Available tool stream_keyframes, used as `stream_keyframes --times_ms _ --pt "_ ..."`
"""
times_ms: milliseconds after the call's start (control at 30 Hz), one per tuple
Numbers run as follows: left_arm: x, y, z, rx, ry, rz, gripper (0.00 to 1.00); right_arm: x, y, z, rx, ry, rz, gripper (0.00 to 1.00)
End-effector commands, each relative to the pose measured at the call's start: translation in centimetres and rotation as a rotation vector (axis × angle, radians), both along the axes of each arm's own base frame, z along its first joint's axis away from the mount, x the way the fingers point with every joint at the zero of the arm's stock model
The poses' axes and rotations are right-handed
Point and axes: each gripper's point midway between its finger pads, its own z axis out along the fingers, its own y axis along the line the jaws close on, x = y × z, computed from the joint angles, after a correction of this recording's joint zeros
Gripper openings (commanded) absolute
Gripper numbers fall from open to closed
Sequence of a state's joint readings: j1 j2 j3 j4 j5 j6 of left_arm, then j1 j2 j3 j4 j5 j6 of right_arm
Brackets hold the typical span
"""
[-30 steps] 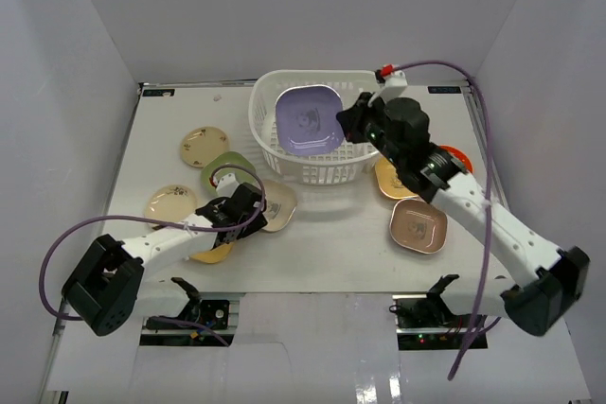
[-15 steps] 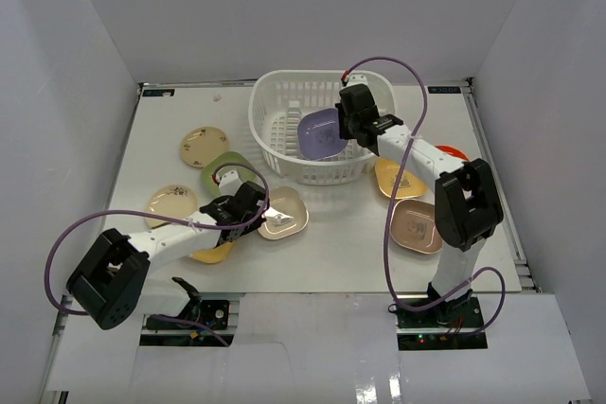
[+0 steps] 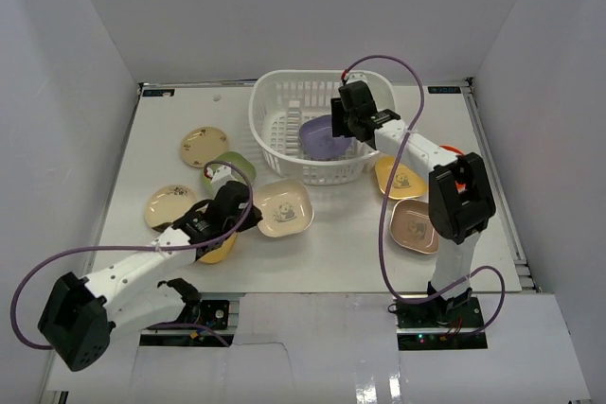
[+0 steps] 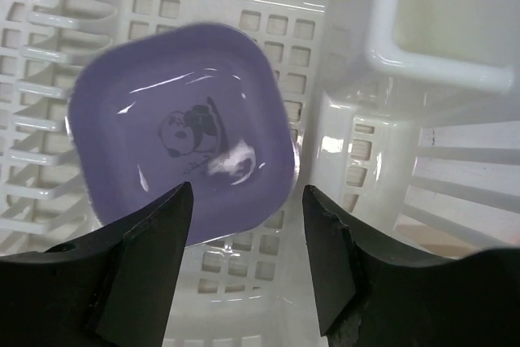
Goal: Place the plates into the plastic bin on the countertop
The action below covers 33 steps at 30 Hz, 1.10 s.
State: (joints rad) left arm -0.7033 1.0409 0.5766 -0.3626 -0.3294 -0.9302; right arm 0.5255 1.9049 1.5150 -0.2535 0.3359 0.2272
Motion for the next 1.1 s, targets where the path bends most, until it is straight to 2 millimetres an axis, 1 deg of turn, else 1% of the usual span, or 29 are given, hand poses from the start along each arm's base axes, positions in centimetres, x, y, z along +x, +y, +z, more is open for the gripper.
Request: stream_keyframes --times_ms 0,67,100,167,200,233,267,300,367,400,433,467,500,533,567,600,633,667,700,733,767,800,833,867,900,933,967,1033,1067 --pt "-1.3 -1.1 3.1 -0.071 -0.04 -0.101 0.0 0.5 1.1 6.0 0.085 -0.098 0.035 0.63" --pt "-2.0 -1.6 5.5 -0.134 -0.085 -0.15 0.0 0.0 1.2 8.0 0.121 -0.125 0.052 0.64" --pt "-2.0 -1.9 7.3 -0.166 -0.12 -0.16 0.0 -0.7 1.1 10.7 0.16 -0.17 0.056 0.65" --pt "-1.7 -2.1 10.3 -0.203 -0.19 -0.173 0.0 -1.6 1.2 13.6 0.226 -0.225 0.078 0.65" --pt "-1.4 -2.3 11.5 -0.204 -0.212 -0.18 0.0 -2.9 0.5 15.9 0.275 -0.265 0.071 0.65" --pt "-0.7 -2.7 15.0 -0.226 -0.27 -0.184 0.0 -3.6 0.0 17.0 0.297 -0.289 0.064 0.63" --pt "0.3 -3.2 14.8 -0.171 -0.255 -0.195 0.0 -4.1 -0.7 18.4 0.323 -0.329 0.044 0.61" --pt "1.4 -3.9 18.3 -0.188 -0.308 -0.197 0.0 -5.9 -2.3 19.4 0.356 -0.357 0.016 0.6" --pt "3.3 -4.8 20.3 -0.156 -0.334 -0.193 0.0 -7.4 -4.1 20.2 0.391 -0.406 -0.031 0.48" --pt "5.1 -5.9 19.4 -0.1 -0.311 -0.204 0.0 -9.3 -5.8 19.5 0.398 -0.418 -0.06 0.42" --pt "6.5 -6.8 22.9 -0.117 -0.372 -0.204 0.0 -10.0 -6.7 18.9 0.402 -0.424 -0.093 0.27" --pt "7.9 -7.2 23.6 -0.099 -0.38 -0.204 0.0 -11.5 -8.1 19.8 0.423 -0.465 -0.129 0.18" --pt "10.2 -8.6 21.7 -0.035 -0.339 -0.22 0.0 -12.3 -8.7 18.9 0.425 -0.459 -0.146 0.13" --pt "11.8 -9.4 24.9 -0.054 -0.392 -0.216 0.0 -13.1 -9.2 15.7 0.41 -0.409 -0.161 0.08" --pt "13.2 -9.7 24.6 -0.029 -0.37 -0.214 0.0 -14.3 -9.6 15.8 0.435 -0.423 -0.155 0.08" --pt "15.6 -11.0 21.4 0.024 -0.301 -0.225 0.0 -15.1 -9.8 13.3 0.423 -0.381 -0.155 0.08" --pt "16.9 -11.4 21.1 0.036 -0.286 -0.218 0.0 -15.7 -9.7 12.6 0.435 -0.369 -0.143 0.08" --pt "18.4 -11.5 22.8 0.029 -0.309 -0.2 0.0 -16.3 -9.6 12.0 0.456 -0.355 -0.14 0.08" --pt "19.6 -11.7 22.1 0.04 -0.297 -0.189 0.0 -17.0 -9.7 12.0 0.475 -0.361 -0.126 0.08" --pt "21.2 -12.5 19.3 0.061 -0.244 -0.19 0.0 -17.5 -9.6 10.6 0.469 -0.331 -0.12 0.08" --pt "22.2 -12.6 20.1 0.05 -0.251 -0.179 0.0 -18.1 -9.6 10.5 0.476 -0.327 -0.108 0.08" --pt "23.0 -12.8 19.4 0.06 -0.239 -0.167 0.0 -18.4 -9.8 10.0 0.469 -0.316 -0.108 0.08" --pt "23.8 -13.3 16.6 0.086 -0.184 -0.164 0.0 -18.9 -9.8 9.4 0.466 -0.295 -0.099 0.08" --pt "24.3 -13.7 15.9 0.09 -0.175 -0.165 0.0 -19.5 -9.9 9.0 0.472 -0.293 -0.088 0.08" --pt "25.0 -14.0 16.2 0.087 -0.187 -0.161 0.0 -19.9 -9.7 8.9 0.483 -0.29 -0.074 0.08" --pt "25.4 -14.2 15.3 0.098 -0.174 -0.157 0.0 -20.3 -9.5 8.6 0.491 -0.28 -0.059 0.08" --pt "25.8 -14.2 12.7 0.129 -0.126 -0.152 0.0 -20.9 -9.2 8.4 0.505 -0.273 -0.034 0.08" --pt "26.2 -14.3 11.1 0.143 -0.099 -0.15 0.0 -21.4 -9.1 8.1 0.513 -0.264 -0.016 0.1" --pt "26.4 -14.5 9.4 0.151 -0.07 -0.15 0.0 -21.5 -9.1 8.2 0.513 -0.267 -0.015 0.1"
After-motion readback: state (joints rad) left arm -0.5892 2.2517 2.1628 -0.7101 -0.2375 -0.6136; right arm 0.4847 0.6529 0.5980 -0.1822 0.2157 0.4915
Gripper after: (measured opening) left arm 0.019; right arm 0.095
